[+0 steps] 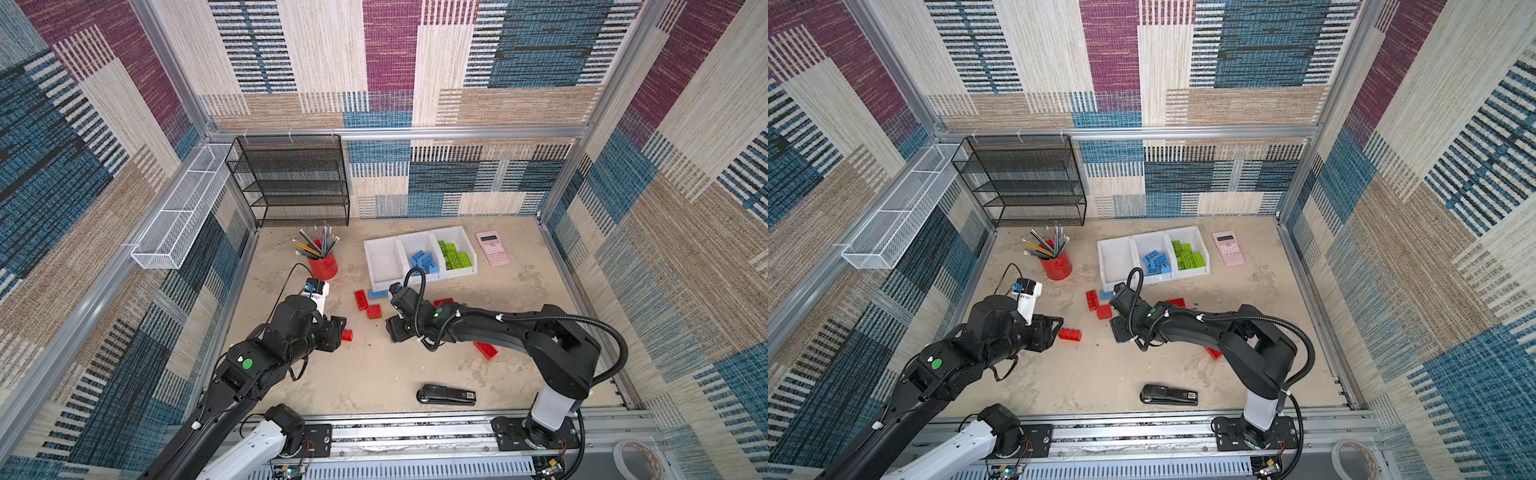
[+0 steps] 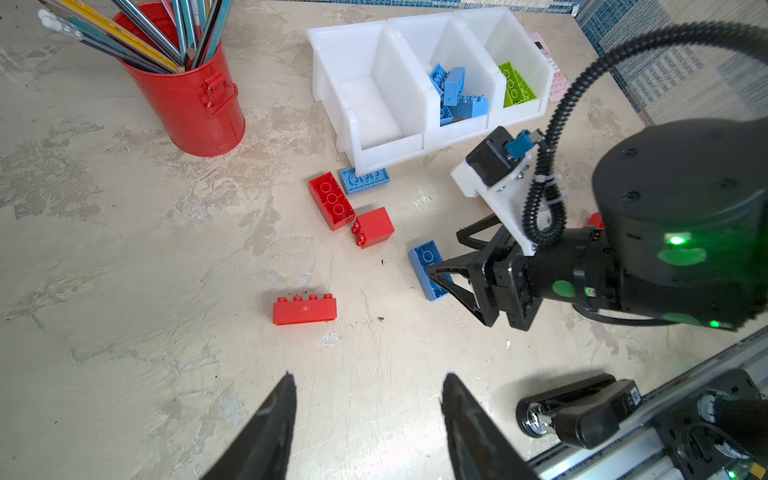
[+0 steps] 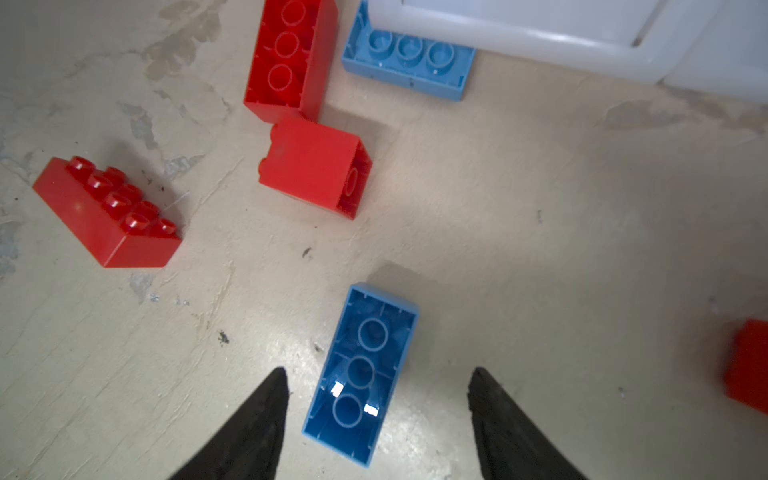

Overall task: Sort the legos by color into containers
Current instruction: 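Close the right gripper on the blue brick and lift it, then carry the blue brick over the middle compartment and open the right gripper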

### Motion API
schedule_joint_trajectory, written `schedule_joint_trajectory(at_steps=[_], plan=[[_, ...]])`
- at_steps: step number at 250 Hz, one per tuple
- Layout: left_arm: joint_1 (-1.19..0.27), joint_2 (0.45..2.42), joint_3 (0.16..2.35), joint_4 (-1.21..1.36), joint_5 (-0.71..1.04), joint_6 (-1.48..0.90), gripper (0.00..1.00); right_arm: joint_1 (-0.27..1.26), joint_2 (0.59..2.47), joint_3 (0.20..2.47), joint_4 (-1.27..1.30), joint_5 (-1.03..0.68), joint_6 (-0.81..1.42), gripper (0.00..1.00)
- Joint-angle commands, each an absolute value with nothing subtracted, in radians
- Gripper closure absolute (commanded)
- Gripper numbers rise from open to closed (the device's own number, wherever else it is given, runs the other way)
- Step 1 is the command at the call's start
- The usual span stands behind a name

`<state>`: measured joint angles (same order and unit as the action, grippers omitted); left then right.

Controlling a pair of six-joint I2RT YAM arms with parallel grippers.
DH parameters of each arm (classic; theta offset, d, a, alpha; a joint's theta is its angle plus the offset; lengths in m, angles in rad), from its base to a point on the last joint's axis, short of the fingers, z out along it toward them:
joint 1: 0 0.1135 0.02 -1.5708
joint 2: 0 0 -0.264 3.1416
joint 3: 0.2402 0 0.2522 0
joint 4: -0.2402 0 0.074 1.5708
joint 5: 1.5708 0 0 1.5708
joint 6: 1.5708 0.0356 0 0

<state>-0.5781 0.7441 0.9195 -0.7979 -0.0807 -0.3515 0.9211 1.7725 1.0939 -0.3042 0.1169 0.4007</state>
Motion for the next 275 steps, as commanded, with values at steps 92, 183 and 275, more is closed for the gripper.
schedule_joint_trajectory(at_steps=[92,183,275], plan=[[-0.58,0.676,0.904,-0.792,0.007,-0.313,0.42,0.976,1.888,1.162,-0.382,0.219,0.535,0.52],[-0.579,0.671,0.904,-0.797,-0.012,-0.308,0.41,0.982,1.821,1.142,-0.393,0.248,0.562,0.75],[-0.58,0.696,0.898,-0.814,-0.072,-0.328,0.41,0.828,1.639,1.131,-0.375,0.155,0.451,0.76]])
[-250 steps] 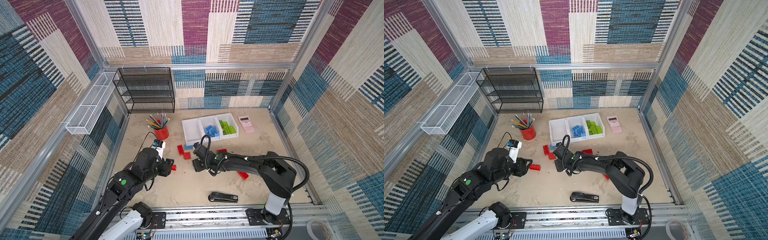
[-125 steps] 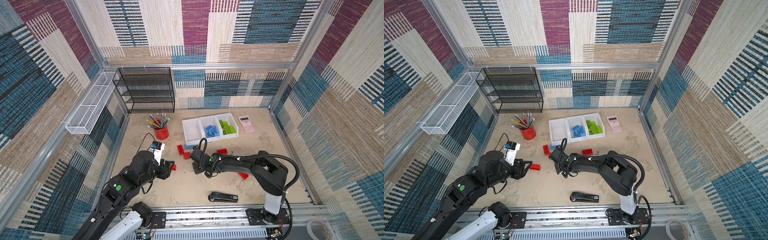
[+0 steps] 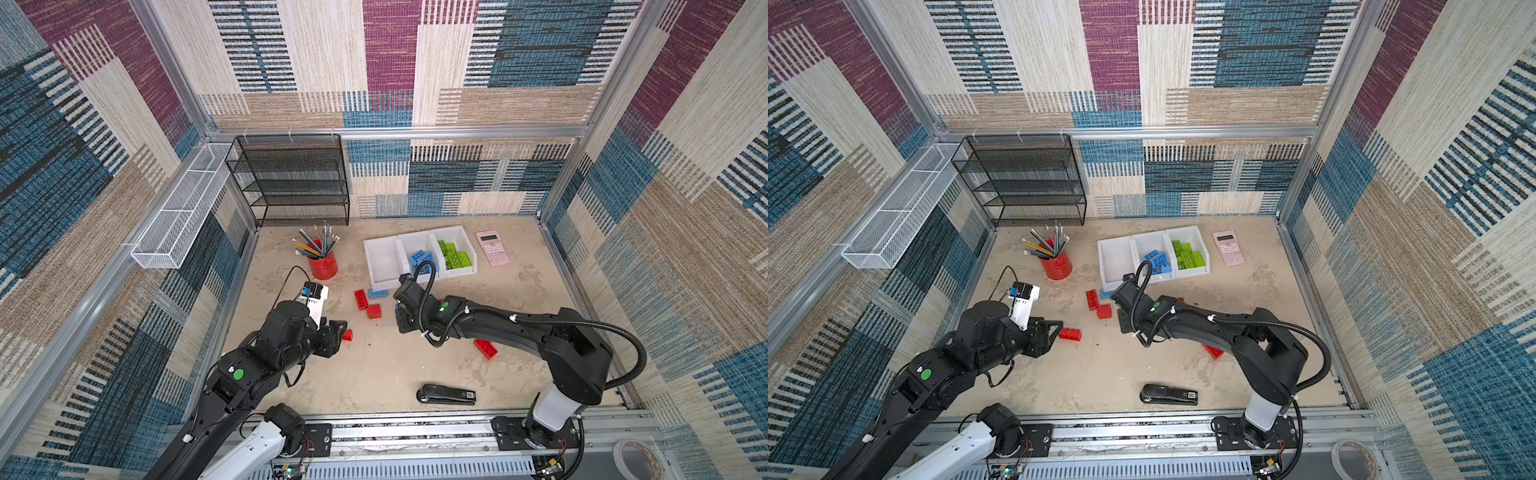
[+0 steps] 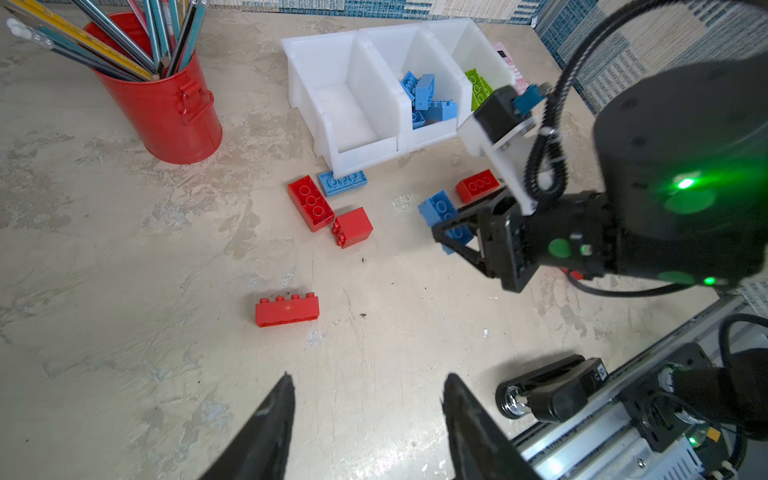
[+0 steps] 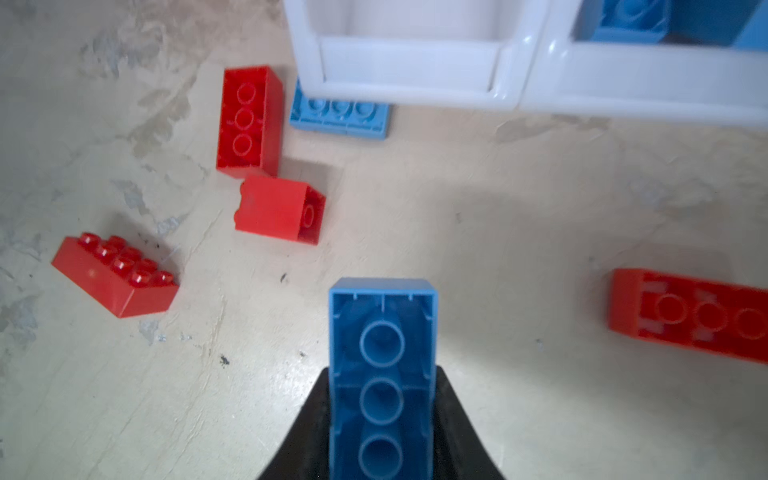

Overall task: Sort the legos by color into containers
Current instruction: 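Carry the blue brick over the middle compartment and open the right gripper, then withdraw the right gripper while the left gripper reaches to a blue brick beside the bin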

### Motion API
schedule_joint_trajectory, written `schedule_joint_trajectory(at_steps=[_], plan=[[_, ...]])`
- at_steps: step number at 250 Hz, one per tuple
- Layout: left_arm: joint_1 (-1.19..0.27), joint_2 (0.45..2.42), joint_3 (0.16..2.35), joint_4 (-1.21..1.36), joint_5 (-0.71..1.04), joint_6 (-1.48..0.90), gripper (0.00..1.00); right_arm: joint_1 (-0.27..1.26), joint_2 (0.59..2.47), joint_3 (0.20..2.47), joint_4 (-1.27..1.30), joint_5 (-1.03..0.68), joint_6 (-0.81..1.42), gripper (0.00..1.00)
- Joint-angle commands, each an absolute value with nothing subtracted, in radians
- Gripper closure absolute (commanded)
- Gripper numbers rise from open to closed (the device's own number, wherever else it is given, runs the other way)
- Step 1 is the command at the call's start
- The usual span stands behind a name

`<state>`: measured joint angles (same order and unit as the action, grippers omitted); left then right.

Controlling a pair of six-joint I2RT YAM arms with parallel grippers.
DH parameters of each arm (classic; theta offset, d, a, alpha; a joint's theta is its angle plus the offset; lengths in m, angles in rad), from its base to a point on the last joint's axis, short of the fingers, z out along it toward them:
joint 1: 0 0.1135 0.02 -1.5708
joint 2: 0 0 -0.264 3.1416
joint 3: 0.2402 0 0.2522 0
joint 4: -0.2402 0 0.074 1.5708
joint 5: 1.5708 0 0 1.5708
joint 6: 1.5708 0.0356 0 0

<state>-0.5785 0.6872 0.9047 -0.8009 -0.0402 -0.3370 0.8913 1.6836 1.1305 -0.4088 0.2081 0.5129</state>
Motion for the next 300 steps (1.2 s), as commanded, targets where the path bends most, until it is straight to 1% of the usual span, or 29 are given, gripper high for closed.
schedule_joint_trajectory(at_steps=[1,44,98,168,203,214,251,275,300], plan=[[-0.58,0.696,0.898,-0.814,-0.073,-0.328,0.41,0.825,1.639,1.131,-0.374,0.154,0.449,0.76],[-0.58,0.726,0.896,-0.819,-0.104,-0.34,0.42,0.679,1.658,1.203,-0.365,0.053,0.344,0.77],[-0.578,0.789,0.9,-0.816,-0.12,-0.34,0.41,0.531,1.793,1.384,-0.375,-0.061,0.248,0.77],[-0.577,0.961,0.937,-0.825,-0.137,-0.318,0.41,0.445,2.075,1.735,-0.469,-0.143,0.177,0.75],[-0.574,1.028,0.966,-0.828,-0.132,-0.319,0.41,0.425,2.159,1.845,-0.497,-0.153,0.159,0.74],[-0.574,1.039,0.975,-0.828,-0.133,-0.319,0.41,0.421,2.179,1.867,-0.501,-0.161,0.157,0.71],[-0.574,1.073,1.004,-0.827,-0.13,-0.324,0.41,0.411,2.212,1.907,-0.511,-0.176,0.153,0.57],[-0.573,1.106,1.034,-0.826,-0.112,-0.331,0.41,0.409,2.187,1.881,-0.491,-0.18,0.155,0.48],[-0.573,1.163,1.069,-0.817,-0.09,-0.34,0.41,0.408,2.14,1.826,-0.457,-0.181,0.158,0.41]])
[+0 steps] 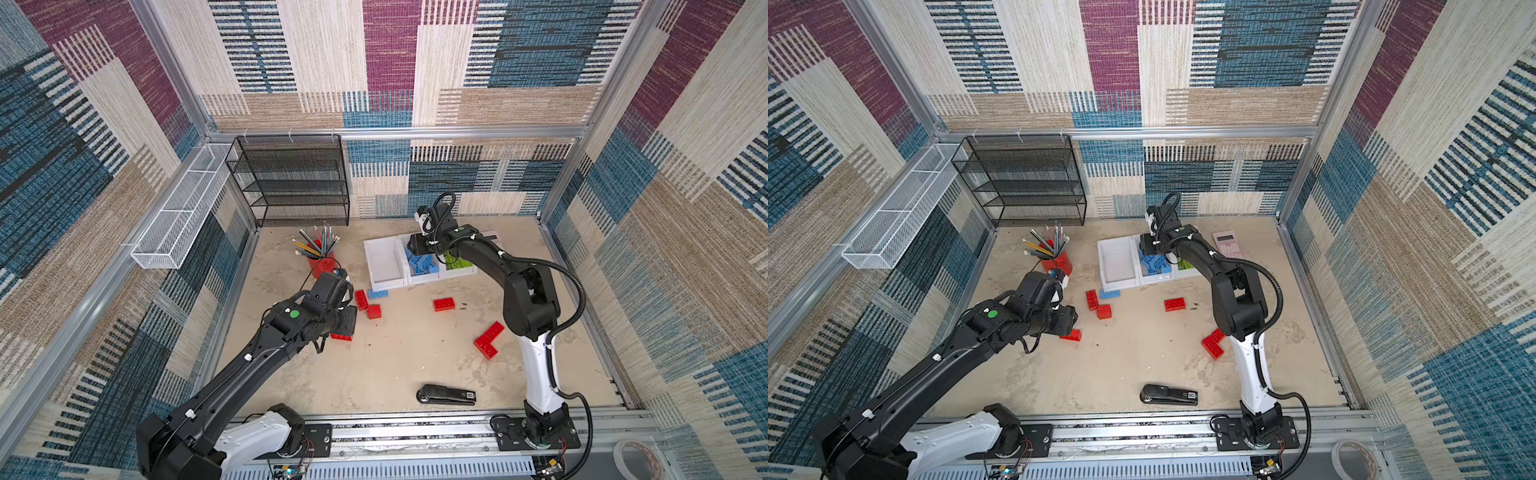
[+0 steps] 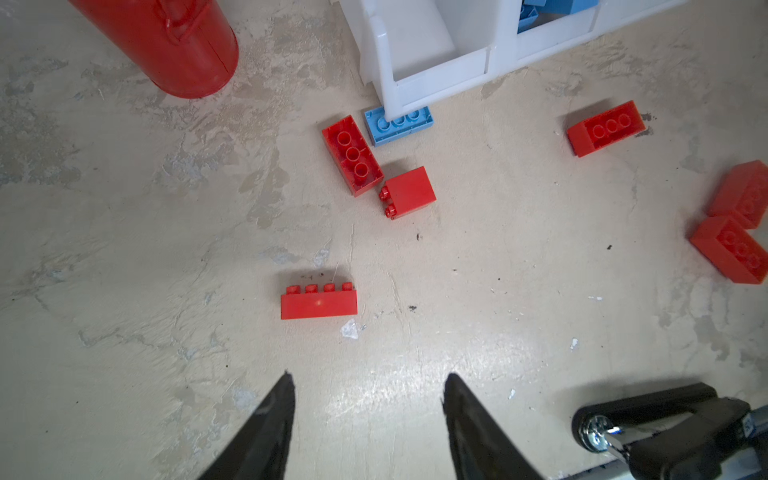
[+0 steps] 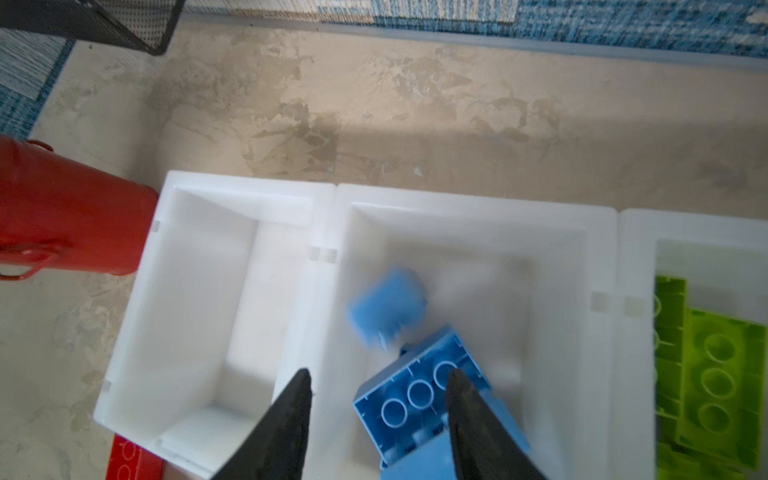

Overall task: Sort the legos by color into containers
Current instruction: 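Withdraw the right gripper while the left gripper reaches to a blue brick beside the bin, then lower the left gripper onto the blue brick beside the bin and close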

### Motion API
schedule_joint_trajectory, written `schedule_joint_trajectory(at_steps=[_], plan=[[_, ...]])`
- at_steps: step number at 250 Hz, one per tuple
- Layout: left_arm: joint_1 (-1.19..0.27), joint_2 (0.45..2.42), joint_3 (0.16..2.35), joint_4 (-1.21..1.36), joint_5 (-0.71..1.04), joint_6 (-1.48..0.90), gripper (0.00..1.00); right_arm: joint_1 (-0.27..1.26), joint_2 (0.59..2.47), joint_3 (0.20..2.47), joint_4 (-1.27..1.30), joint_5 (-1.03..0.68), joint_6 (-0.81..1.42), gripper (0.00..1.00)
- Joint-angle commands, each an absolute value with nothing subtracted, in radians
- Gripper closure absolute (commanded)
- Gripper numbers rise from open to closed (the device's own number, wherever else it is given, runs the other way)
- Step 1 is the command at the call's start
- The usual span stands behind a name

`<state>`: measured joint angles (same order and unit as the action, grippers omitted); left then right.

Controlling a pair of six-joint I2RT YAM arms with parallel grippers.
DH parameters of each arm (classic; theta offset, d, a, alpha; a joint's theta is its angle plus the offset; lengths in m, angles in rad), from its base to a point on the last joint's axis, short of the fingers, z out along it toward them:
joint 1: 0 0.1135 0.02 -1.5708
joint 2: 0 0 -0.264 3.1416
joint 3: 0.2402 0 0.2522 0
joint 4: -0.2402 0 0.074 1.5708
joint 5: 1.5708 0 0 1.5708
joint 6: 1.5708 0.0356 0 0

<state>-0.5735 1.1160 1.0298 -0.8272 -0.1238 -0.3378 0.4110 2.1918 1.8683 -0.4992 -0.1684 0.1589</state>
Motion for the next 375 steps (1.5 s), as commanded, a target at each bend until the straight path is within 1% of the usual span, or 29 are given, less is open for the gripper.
schedule_joint_trajectory(at_steps=[1,23,43,67,100,114,144,169,210,263,341,375], plan=[[-0.573,1.166,1.071,-0.817,-0.089,-0.341,0.41,0.408,2.134,1.82,-0.455,-0.181,0.158,0.41],[-0.572,1.231,1.103,-0.798,-0.064,-0.355,0.42,0.408,2.073,1.748,-0.417,-0.184,0.165,0.38],[-0.573,1.304,1.139,-0.769,-0.038,-0.372,0.46,0.408,1.983,1.642,-0.359,-0.19,0.178,0.35],[-0.572,1.411,1.188,-0.727,0.001,-0.39,0.53,0.408,1.865,1.486,-0.273,-0.199,0.196,0.33],[-0.573,1.575,1.279,-0.715,0.009,-0.407,0.67,0.408,1.67,1.234,-0.12,-0.22,0.241,0.32],[-0.573,1.64,1.314,-0.71,0.003,-0.413,0.69,0.408,1.593,1.131,-0.054,-0.24,0.271,0.32],[-0.572,1.761,1.39,-0.708,0.0,-0.414,0.78,0.411,1.459,0.949,0.049,-0.265,0.322,0.33],[-0.572,1.841,1.432,-0.692,0.0,-0.414,0.81,0.411,1.372,0.835,0.111,-0.265,0.341,0.33],[-0.569,1.962,1.528,-0.704,-0.018,-0.402,0.83,0.413,1.276,0.729,0.164,-0.264,0.358,0.33],[-0.55,2.072,1.635,-0.733,-0.022,-0.393,0.83,0.419,1.229,0.673,0.172,-0.267,0.354,0.32],[-0.514,2.142,1.686,-0.724,-0.025,-0.39,0.82,0.42,1.223,0.651,0.186,-0.275,0.352,0.32],[-0.506,2.144,1.695,-0.725,-0.031,-0.385,0.81,0.423,1.221,0.648,0.181,-0.274,0.351,0.32]])
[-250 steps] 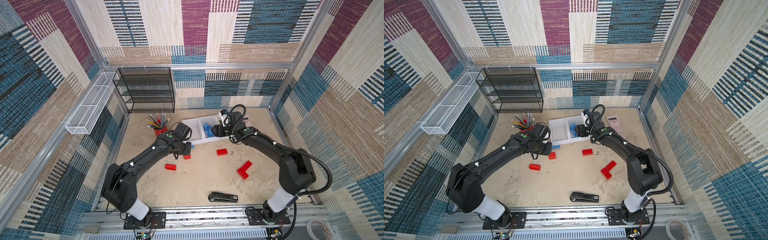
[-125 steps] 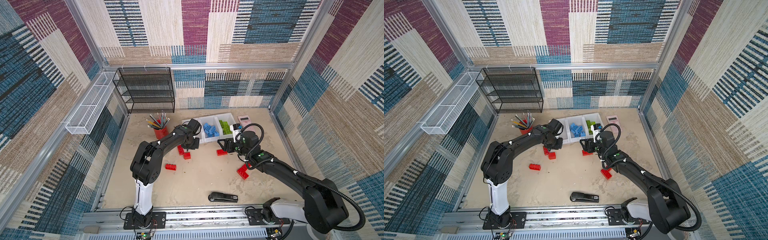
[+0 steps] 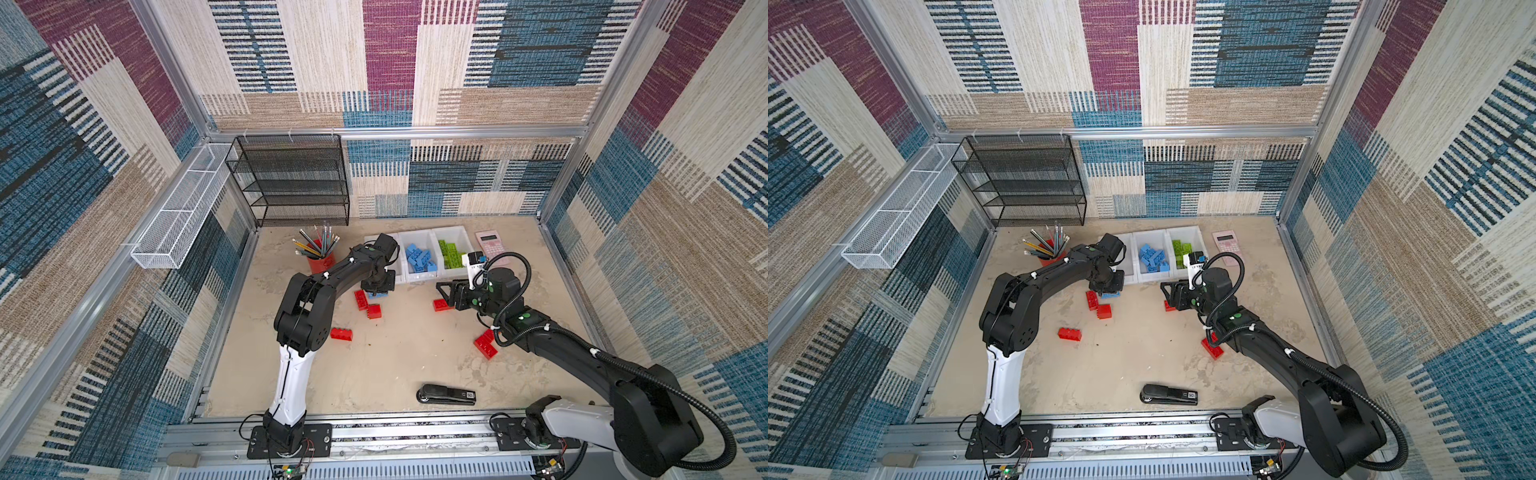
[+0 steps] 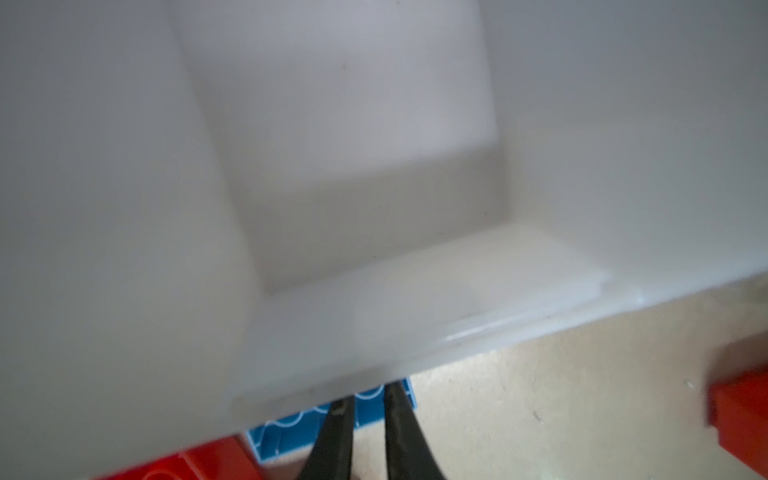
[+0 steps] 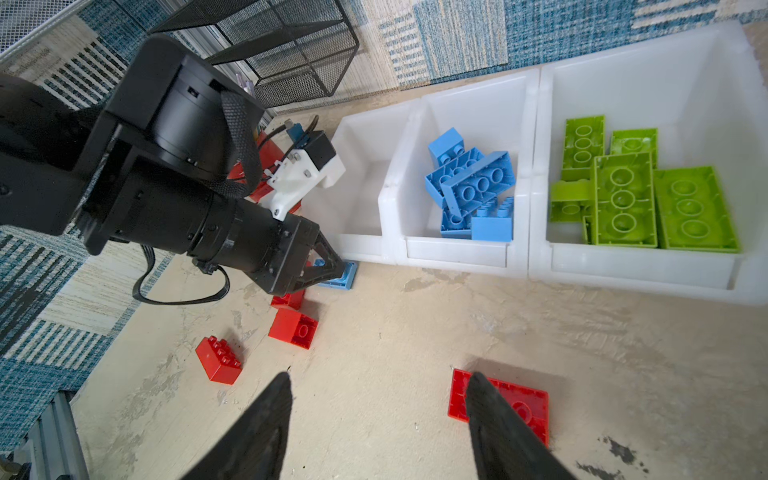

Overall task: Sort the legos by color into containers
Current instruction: 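Lower the left gripper onto the blue brick beside the bin and close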

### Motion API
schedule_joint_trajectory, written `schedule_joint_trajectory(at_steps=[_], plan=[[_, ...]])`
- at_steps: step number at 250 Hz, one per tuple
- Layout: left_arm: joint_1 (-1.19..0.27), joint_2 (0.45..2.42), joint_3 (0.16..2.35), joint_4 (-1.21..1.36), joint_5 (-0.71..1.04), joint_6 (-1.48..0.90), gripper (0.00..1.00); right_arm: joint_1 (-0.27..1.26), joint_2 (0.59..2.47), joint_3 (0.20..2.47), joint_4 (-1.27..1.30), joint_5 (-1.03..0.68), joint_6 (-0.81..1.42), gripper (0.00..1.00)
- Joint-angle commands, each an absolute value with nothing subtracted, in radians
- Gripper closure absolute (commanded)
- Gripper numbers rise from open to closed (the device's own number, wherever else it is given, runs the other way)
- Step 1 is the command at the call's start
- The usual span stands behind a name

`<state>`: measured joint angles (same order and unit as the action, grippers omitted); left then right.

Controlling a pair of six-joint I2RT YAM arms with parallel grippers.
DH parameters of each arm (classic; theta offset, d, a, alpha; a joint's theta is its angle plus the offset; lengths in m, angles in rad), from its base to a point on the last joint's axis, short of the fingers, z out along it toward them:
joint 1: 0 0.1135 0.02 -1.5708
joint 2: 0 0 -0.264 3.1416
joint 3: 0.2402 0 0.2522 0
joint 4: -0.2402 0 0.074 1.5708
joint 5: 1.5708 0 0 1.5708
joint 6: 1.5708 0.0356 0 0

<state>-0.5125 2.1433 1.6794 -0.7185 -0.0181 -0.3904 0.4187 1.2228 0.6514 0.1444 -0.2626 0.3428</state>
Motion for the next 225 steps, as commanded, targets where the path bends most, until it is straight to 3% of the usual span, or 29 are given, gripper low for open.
schedule_joint_trajectory(at_steps=[1,23,58,86,225], plan=[[-0.506,2.143,1.695,-0.725,-0.031,-0.385,0.81,0.423,1.221,0.648,0.181,-0.273,0.351,0.32],[-0.506,2.128,1.679,-0.719,-0.031,-0.388,0.74,0.429,1.214,0.65,0.176,-0.264,0.344,0.31],[-0.506,2.077,1.607,-0.692,-0.048,-0.412,0.48,0.436,1.206,0.645,0.179,-0.255,0.337,0.28],[-0.508,2.033,1.539,-0.654,-0.072,-0.431,0.4,0.441,1.213,0.644,0.182,-0.255,0.334,0.26],[-0.53,2.107,1.56,-0.638,-0.081,-0.451,0.35,0.48,1.234,0.632,0.194,-0.235,0.317,0.2]])
